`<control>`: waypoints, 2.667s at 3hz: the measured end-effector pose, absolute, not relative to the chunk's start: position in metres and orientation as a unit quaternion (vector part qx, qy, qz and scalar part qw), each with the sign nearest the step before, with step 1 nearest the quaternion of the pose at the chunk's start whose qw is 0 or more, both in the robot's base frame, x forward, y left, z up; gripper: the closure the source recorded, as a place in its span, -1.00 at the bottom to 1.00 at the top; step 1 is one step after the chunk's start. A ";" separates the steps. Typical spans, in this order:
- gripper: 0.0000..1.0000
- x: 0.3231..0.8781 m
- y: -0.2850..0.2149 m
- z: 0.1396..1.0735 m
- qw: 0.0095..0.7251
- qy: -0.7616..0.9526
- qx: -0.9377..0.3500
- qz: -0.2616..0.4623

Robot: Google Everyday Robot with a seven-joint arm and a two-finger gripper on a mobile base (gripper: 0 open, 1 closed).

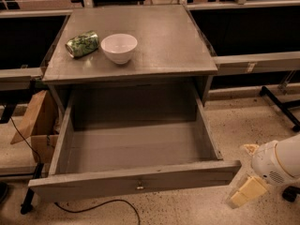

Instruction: Close top drawer

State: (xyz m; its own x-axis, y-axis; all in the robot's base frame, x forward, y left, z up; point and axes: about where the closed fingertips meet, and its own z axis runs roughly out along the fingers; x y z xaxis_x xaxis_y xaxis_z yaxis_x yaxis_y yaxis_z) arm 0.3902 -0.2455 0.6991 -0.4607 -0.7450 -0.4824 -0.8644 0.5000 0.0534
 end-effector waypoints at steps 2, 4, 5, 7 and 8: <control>-1.00 0.426 -0.213 0.677 0.213 0.832 -0.496 0.130; -1.00 0.442 -0.223 0.672 0.234 0.833 -0.483 0.133; -0.99 0.467 -0.238 0.672 0.269 0.835 -0.465 0.120; -0.07 0.494 -0.236 0.675 0.299 0.823 -0.471 0.105; 0.36 0.496 -0.234 0.676 0.301 0.822 -0.473 0.103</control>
Offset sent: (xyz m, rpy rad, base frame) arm 0.0546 0.0468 -0.0342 -0.0344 -0.0593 0.0338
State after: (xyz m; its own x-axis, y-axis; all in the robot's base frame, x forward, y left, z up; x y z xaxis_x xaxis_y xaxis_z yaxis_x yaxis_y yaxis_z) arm 0.4964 -0.2343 0.6757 -0.3712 -0.7152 -0.5922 -0.8390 0.5316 -0.1162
